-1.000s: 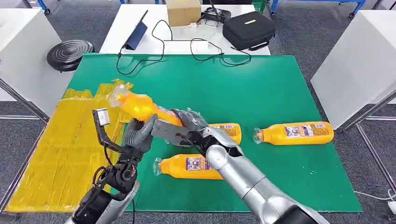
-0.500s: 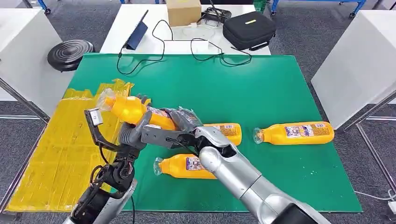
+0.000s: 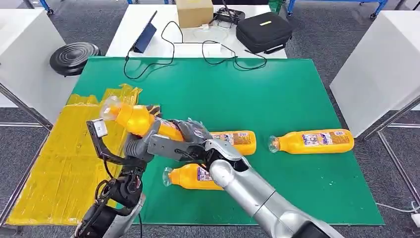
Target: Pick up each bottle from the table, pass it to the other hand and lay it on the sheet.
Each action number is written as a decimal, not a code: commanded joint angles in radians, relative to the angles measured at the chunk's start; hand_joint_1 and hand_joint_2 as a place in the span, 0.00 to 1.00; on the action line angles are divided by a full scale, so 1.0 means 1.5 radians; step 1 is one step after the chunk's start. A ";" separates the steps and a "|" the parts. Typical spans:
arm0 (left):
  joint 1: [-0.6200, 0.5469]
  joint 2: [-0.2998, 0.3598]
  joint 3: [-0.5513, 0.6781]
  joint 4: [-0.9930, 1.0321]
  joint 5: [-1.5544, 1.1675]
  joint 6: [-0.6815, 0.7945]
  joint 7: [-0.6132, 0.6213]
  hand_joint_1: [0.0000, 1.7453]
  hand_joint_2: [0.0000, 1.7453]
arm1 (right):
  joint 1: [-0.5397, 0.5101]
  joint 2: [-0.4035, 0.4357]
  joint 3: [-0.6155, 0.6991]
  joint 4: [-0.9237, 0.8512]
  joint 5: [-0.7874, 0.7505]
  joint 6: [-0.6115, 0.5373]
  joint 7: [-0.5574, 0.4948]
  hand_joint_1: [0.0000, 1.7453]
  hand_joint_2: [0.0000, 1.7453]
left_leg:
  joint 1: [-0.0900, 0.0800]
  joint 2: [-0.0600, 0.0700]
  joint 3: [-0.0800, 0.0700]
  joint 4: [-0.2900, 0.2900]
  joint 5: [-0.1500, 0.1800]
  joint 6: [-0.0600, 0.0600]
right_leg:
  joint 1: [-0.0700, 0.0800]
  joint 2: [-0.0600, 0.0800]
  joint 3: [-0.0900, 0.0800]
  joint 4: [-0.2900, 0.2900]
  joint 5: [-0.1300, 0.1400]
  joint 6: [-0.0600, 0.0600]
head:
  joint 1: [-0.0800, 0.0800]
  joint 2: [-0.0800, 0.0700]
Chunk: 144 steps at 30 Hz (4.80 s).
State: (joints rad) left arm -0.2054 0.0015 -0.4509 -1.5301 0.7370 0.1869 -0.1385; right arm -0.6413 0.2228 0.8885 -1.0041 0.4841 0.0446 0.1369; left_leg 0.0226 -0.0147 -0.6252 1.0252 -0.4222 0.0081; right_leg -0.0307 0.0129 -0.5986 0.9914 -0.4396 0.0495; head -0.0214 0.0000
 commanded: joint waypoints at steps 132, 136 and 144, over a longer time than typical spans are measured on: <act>0.226 0.028 0.156 -0.116 -0.983 0.065 0.067 0.00 0.00 | 0.331 -0.231 -0.224 -0.362 0.261 0.126 -0.033 0.00 1.00 | 0.000 0.001 0.001 0.000 -0.002 0.000 | 0.001 0.000 0.002 -0.001 0.000 -0.002 | 0.000 0.000; 0.226 0.028 0.156 -0.116 -0.983 0.065 0.067 0.00 0.00 | 0.331 -0.231 -0.224 -0.362 0.261 0.126 -0.033 0.00 1.00 | 0.000 0.001 0.003 -0.001 -0.002 0.000 | 0.001 -0.001 0.003 -0.002 -0.001 -0.003 | 0.000 0.000; 0.231 0.026 0.151 -0.142 -0.939 0.076 0.064 0.00 0.00 | 0.318 -0.239 -0.188 -0.324 0.254 0.125 -0.032 0.00 1.00 | 0.000 0.002 0.003 -0.001 -0.002 0.000 | 0.001 0.000 0.003 -0.002 -0.001 -0.003 | 0.000 0.000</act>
State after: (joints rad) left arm 0.1380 0.0443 -0.2045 -1.7125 -0.7091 0.2972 -0.0473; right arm -0.1147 -0.1316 0.5531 -1.6041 0.8747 0.2308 0.0855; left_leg 0.0224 -0.0153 -0.6260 1.0248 -0.4239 0.0067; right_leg -0.0308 0.0122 -0.5985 0.9905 -0.4399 0.0491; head -0.0217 0.0000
